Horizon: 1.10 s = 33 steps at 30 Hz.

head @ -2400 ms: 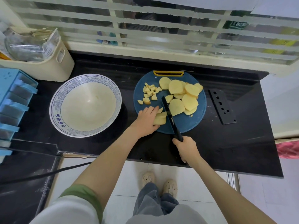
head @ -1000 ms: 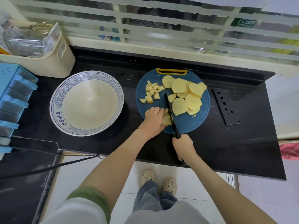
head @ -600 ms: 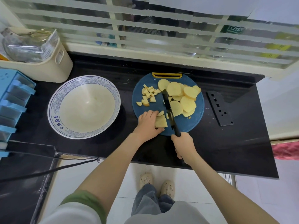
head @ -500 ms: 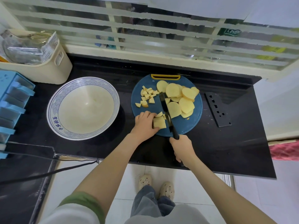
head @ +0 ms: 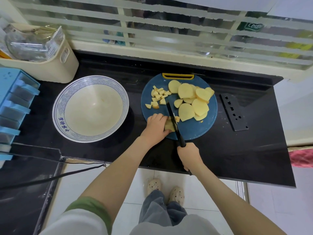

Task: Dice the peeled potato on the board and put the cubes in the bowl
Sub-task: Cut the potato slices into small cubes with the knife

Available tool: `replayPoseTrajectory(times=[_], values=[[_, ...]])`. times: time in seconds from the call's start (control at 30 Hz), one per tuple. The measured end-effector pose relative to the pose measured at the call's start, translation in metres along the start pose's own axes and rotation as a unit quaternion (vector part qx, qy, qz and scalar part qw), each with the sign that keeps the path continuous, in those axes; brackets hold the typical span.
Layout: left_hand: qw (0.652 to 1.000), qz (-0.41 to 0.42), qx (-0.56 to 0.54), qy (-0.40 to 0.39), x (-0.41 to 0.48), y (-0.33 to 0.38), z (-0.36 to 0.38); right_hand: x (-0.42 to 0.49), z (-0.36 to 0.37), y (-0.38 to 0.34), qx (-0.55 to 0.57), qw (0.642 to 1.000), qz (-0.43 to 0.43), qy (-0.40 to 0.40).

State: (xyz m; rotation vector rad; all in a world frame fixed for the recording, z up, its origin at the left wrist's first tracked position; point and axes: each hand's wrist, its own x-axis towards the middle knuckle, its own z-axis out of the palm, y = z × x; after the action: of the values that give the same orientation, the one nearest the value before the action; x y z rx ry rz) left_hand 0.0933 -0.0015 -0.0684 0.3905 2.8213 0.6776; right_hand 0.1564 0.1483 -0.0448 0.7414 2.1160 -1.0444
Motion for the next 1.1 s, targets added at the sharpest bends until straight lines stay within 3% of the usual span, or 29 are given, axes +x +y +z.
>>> replayPoseTrajectory(times=[0.27,0.47,0.77,1.1], values=[[1.0,0.016,-0.005,0.012,-0.001,-0.003,0.004,0.011,0.003,-0.007,-0.012,1.0,0.024,0.006],[1.0,0.013,0.0,-0.003,-0.002,-0.002,0.0,0.004,0.0,-0.013,0.121,0.992,0.019,-0.018],[0.999,-0.04,0.024,0.006,-0.007,-0.001,-0.005,-0.016,-0.005,-0.012,0.071,0.997,-0.017,-0.005],[1.0,-0.017,0.005,-0.012,-0.007,-0.005,-0.008,-0.016,0.006,-0.008,0.044,0.999,-0.01,-0.007]])
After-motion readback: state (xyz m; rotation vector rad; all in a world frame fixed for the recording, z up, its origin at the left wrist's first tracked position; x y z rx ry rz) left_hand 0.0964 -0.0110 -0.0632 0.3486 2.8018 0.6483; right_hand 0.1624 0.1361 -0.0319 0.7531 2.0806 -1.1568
